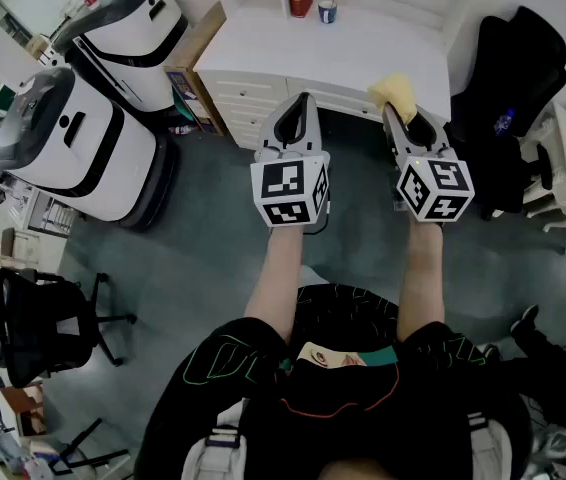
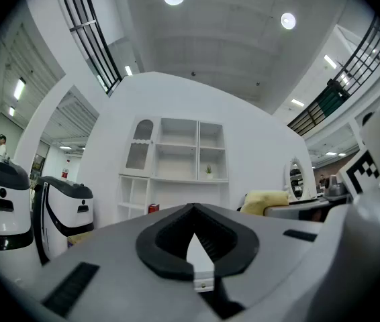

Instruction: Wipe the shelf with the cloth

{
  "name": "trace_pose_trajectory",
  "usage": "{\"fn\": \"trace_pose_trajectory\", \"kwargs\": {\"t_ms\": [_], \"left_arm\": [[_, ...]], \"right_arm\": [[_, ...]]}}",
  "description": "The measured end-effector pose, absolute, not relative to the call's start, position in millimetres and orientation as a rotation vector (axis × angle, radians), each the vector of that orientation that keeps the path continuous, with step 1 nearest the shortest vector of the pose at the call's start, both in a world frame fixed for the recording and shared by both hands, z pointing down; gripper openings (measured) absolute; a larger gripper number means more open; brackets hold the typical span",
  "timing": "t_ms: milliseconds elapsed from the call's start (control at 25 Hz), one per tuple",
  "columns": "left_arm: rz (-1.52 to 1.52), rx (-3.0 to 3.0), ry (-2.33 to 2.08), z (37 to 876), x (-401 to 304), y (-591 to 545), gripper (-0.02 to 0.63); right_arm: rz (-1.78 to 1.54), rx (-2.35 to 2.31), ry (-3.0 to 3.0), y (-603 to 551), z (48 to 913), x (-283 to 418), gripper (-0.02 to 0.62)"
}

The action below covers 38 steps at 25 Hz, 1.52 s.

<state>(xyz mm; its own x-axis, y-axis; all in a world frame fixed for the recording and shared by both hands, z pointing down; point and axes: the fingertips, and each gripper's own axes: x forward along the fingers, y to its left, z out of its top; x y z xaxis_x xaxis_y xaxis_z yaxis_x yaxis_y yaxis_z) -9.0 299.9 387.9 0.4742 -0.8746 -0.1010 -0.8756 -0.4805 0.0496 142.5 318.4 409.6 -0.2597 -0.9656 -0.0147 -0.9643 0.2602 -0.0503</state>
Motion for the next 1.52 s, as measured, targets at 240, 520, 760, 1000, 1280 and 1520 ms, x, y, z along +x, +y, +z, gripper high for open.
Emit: {"fn": "trace_pose_trajectory", "kwargs": {"t_ms": [240,520,760,1000,1280,1520], "left_arm": [[0.175,-2.673,1.589,380,-3,300,-0.005],[0.158,-2.653,1.608,379,0,293,-0.005],[0.112,-2.647,1.659,394,-14,282,-0.005],[0.112,-2.660,1.667,405,-18,249,-0.005],[0.084,-2.717,1.663,434,-12,186,-0.005],[0.054,-2.699,1.747,447,-39,103,-0.005]], "right_arm": [[-0.023,-1.893,2.420,317,401,152,0.115],[-0.059,-1.893,2.401,306,403,163,0.115],[-0.145,-1.898,2.412,292,425,157,0.115],[-0.159,-1.998,2.308,261,432,171,0.115],[-0.202,-2.109,2.207,203,451,192,0.117],[-0.269,-2.079,2.247,116,469,173,0.115]]}}
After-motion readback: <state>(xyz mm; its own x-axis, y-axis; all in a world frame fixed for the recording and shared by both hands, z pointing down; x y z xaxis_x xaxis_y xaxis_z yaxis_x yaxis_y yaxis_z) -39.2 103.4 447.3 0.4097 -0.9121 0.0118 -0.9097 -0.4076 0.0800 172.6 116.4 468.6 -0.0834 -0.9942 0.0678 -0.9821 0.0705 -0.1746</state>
